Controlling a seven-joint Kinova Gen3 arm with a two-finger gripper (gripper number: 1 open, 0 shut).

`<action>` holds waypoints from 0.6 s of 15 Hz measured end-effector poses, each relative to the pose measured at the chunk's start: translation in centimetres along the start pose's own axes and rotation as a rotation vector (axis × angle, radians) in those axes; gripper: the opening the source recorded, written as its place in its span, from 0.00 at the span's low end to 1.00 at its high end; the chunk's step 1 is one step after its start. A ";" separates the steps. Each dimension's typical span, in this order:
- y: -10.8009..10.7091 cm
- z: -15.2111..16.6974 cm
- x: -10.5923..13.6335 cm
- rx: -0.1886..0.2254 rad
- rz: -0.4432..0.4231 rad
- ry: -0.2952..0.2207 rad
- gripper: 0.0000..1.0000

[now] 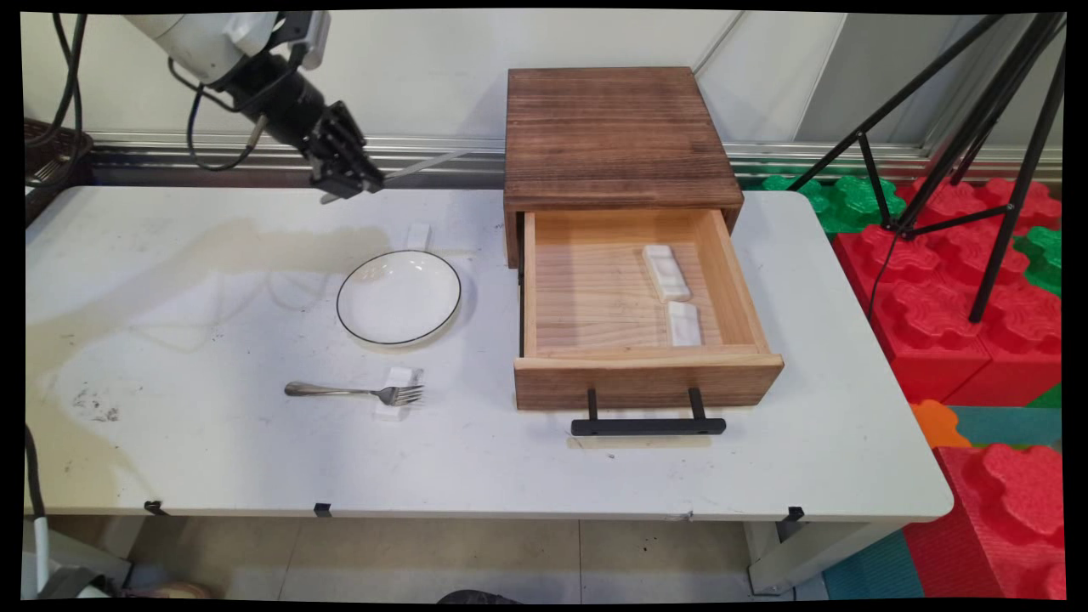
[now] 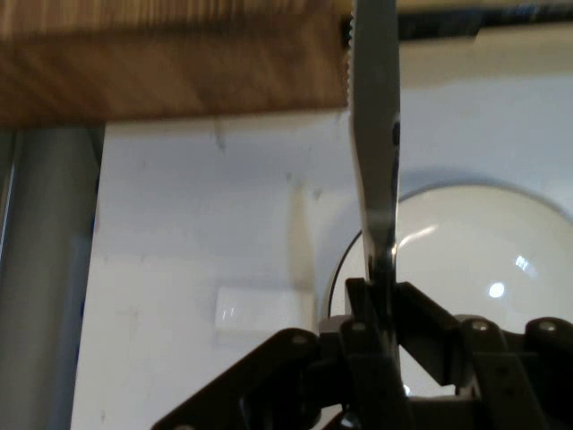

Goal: Place the picked object into the drawer

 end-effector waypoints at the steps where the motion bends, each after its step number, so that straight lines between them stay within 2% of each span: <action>1: 0.3 -0.1 0.8 -0.002 -0.001 0.014 0.00; 9: 2.6 0.0 7.1 -0.011 -0.008 0.091 0.00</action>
